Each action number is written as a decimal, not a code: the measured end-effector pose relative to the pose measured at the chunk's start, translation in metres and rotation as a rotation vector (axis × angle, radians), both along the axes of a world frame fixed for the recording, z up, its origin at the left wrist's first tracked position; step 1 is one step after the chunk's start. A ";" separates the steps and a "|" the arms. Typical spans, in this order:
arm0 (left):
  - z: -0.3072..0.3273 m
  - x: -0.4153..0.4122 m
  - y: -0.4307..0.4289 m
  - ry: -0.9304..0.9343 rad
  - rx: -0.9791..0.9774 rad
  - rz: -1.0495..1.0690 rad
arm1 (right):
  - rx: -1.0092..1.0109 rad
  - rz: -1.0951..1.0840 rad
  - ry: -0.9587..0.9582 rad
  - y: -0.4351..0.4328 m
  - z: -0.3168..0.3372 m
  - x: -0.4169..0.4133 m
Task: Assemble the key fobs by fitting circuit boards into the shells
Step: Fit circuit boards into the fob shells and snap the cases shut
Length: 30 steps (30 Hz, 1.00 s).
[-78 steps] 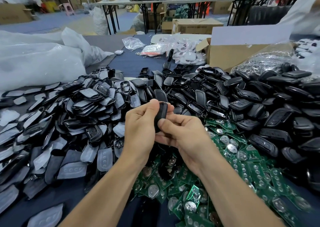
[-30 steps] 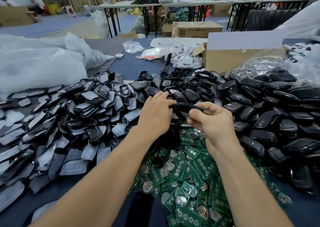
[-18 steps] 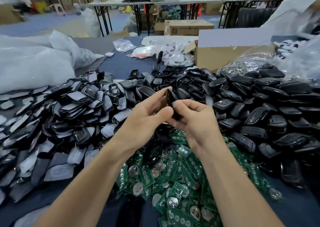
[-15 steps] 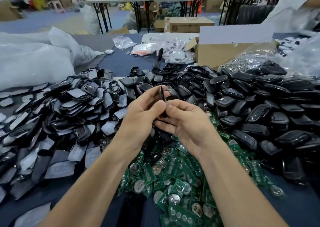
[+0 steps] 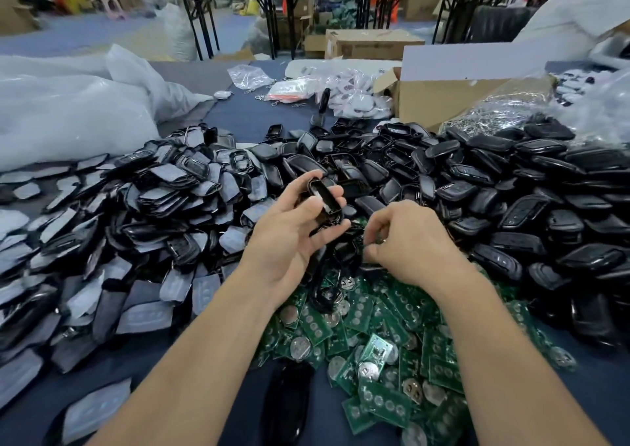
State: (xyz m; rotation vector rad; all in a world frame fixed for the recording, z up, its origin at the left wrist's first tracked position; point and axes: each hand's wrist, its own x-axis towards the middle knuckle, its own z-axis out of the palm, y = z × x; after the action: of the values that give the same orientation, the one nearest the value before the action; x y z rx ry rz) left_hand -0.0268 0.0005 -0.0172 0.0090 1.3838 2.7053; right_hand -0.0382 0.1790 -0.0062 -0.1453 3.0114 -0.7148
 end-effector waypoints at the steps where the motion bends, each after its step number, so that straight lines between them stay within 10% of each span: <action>1: 0.001 0.000 -0.002 -0.005 0.011 -0.029 | -0.009 -0.006 0.014 0.000 -0.001 0.000; 7: 0.002 -0.001 -0.009 0.004 0.035 -0.267 | -0.510 -0.240 0.389 -0.005 0.001 0.002; 13: 0.001 -0.006 -0.011 0.011 0.041 -0.277 | -1.231 -0.164 0.165 -0.020 0.006 0.005; 30: 0.004 -0.004 -0.003 -0.053 -0.136 -0.116 | -1.434 -0.087 -0.039 -0.013 0.011 0.001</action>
State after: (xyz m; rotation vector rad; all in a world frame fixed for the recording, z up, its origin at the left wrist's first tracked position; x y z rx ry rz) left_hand -0.0305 -0.0028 -0.0132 0.0070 1.4998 2.4948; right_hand -0.0369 0.1657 0.0044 -0.0213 1.8339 -2.5667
